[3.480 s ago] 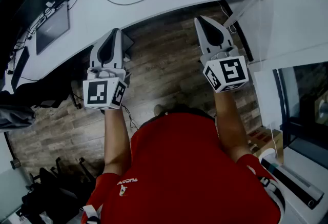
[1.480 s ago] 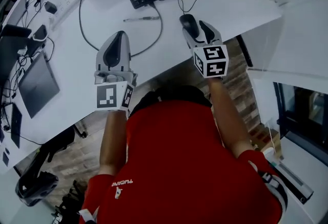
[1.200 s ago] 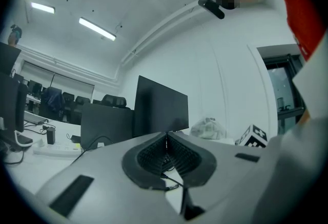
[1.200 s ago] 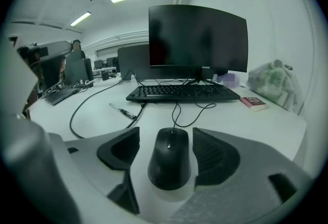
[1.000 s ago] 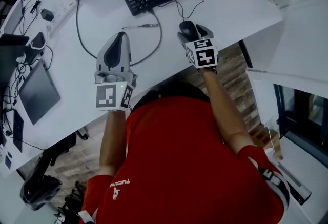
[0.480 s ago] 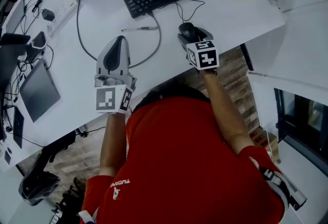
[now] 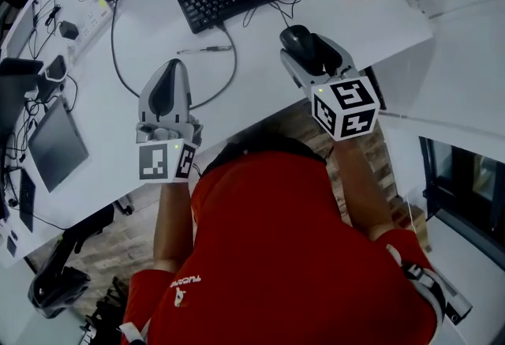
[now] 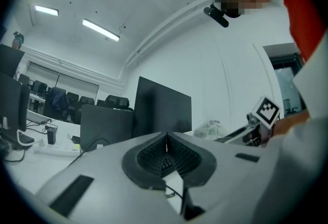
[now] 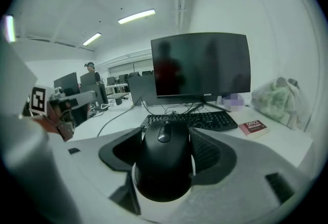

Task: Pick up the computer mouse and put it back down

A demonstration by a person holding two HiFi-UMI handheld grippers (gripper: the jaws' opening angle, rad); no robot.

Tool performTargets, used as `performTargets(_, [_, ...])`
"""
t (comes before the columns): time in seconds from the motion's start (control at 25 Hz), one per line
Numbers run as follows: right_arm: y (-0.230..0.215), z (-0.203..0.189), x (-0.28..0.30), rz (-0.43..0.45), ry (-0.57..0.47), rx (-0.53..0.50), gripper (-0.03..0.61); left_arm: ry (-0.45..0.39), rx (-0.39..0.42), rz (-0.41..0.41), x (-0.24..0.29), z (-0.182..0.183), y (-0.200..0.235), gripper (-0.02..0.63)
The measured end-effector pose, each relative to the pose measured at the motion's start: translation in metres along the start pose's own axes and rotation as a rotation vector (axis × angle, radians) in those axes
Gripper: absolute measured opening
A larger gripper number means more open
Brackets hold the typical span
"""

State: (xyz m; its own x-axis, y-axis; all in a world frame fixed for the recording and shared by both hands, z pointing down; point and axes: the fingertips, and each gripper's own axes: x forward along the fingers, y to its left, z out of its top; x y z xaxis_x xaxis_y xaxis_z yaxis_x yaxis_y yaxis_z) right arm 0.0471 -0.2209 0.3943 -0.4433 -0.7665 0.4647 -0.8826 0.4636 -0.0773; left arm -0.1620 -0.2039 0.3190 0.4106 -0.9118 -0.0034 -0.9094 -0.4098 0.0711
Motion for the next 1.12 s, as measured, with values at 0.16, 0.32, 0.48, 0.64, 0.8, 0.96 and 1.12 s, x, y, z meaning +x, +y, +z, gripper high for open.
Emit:
performTargets(0.16, [-0.002,0.041,-0.038,0.014,-0.100,0.000,0.293,-0.025,0.001,-0.009,0.000,0.012,-0.009,0.011])
performTargets(0.32, [-0.004,0.073,-0.074,0.027,-0.175,-0.005,0.293,-0.040,0.007,-0.022,-0.001,0.020,-0.022,0.011])
performTargets(0.48, [-0.006,0.096,-0.103,0.026,-0.234,-0.018,0.291,-0.049,0.010,-0.020,-0.003,0.025,-0.028,0.011])
performTargets(0.64, [-0.009,0.112,-0.125,0.025,-0.280,-0.030,0.291,-0.056,0.014,-0.007,-0.004,0.030,-0.029,0.011])
performTargets(0.8, [-0.013,0.120,-0.137,0.024,-0.303,-0.042,0.291,-0.060,0.020,0.003,-0.005,0.033,-0.031,0.011])
performTargets(0.96, [-0.019,0.116,-0.134,0.025,-0.296,-0.051,0.291,-0.055,0.027,0.017,-0.007,0.033,-0.032,0.011])
performTargets(1.12, [-0.030,0.098,-0.115,0.025,-0.249,-0.042,0.291,-0.044,0.034,0.034,-0.008,0.032,-0.032,0.011])
